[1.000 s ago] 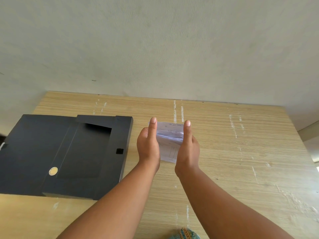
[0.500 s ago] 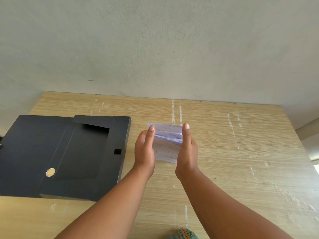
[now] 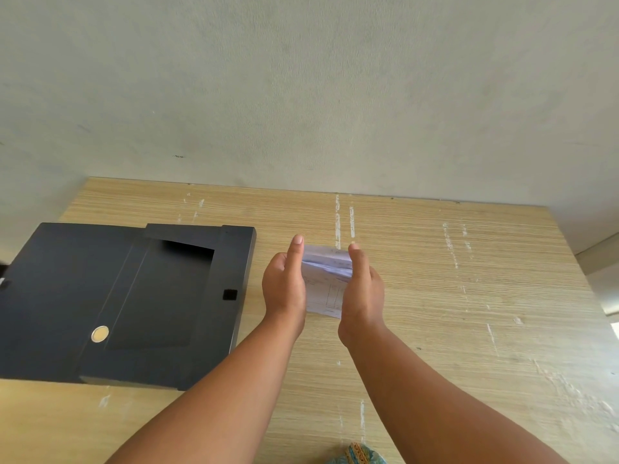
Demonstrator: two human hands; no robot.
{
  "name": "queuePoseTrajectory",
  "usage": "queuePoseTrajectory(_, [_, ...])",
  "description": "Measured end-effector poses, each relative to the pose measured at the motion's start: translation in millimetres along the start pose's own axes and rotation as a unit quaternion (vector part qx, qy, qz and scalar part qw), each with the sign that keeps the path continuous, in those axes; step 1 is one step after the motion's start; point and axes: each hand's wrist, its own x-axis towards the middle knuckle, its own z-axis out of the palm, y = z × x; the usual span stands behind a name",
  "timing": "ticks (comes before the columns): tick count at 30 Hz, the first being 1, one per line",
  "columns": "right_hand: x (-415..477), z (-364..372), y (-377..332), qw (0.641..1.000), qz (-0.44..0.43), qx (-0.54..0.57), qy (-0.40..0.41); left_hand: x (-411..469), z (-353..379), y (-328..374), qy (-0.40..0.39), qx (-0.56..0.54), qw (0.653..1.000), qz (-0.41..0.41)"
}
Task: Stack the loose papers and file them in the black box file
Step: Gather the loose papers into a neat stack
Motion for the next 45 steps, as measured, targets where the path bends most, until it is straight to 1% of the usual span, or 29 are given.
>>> queuePoseTrajectory(3, [-1,-2,-2,1.0,-0.002,-0.014,-0.02,-1,-3,-2,-0.003,0.013,1.0,0.004])
queuePoseTrajectory(7, [-4,-8,-1,0.998,-0.012,-0.061,-0.019,-3,-9,-4,-0.006,0.038,0.999,0.009])
queuePoseTrajectory(10, [-4,-12,1,0.997,-0.017,-0.067,-0.034,-5,-12,-5,-0.02,0.066,0.997,0.025])
queuePoseTrajectory(15, [1,-14,8,0.993,-0.048,-0.105,-0.006,-5,-13,-6,-0.042,0.086,0.995,0.04])
queuePoseTrajectory(17, [0,-13,6,0.994,-0.044,-0.102,-0.017,-5,-14,-7,-0.055,0.074,0.995,0.047])
queuePoseTrajectory(19, [-2,-15,6,0.993,-0.046,-0.101,-0.034,-4,-20,-8,-0.094,0.045,0.993,0.047])
queuePoseTrajectory(21, [-3,-20,8,0.989,-0.057,-0.117,-0.07,-3,-28,-12,-0.153,0.024,0.987,0.048])
queuePoseTrajectory(23, [-2,-27,12,0.975,-0.085,-0.18,-0.103,-2,-34,-17,-0.2,0.037,0.978,0.044])
queuePoseTrajectory(24, [0,-31,16,0.964,-0.098,-0.218,-0.116,-2,-35,-20,-0.209,0.063,0.975,0.044])
queuePoseTrajectory(26, [4,-35,23,0.941,-0.116,-0.298,-0.112,-1,-33,-23,-0.195,0.148,0.968,0.057])
queuePoseTrajectory(28, [7,-36,25,0.921,-0.144,-0.355,-0.076,1,-31,-25,-0.153,0.232,0.957,0.086])
queuePoseTrajectory(29, [8,-37,25,0.912,-0.159,-0.372,-0.062,2,-30,-26,-0.138,0.248,0.954,0.097])
queuePoseTrajectory(31, [12,-40,23,0.9,-0.19,-0.389,-0.052,4,-31,-25,-0.117,0.255,0.953,0.113])
queuePoseTrajectory(35, [14,-41,15,0.903,-0.209,-0.373,-0.049,6,-29,-21,-0.1,0.253,0.953,0.133])
queuePoseTrajectory(37, [16,-40,18,0.906,-0.204,-0.369,-0.042,4,-27,-22,-0.107,0.249,0.954,0.13])
queuePoseTrajectory(40, [14,-38,27,0.908,-0.173,-0.379,-0.043,3,-27,-30,-0.127,0.262,0.951,0.101])
queuePoseTrajectory(42, [13,-39,32,0.909,-0.15,-0.384,-0.051,3,-28,-36,-0.116,0.266,0.952,0.093])
queuePoseTrajectory(45, [13,-39,34,0.903,-0.166,-0.394,-0.047,2,-28,-37,-0.082,0.261,0.957,0.096])
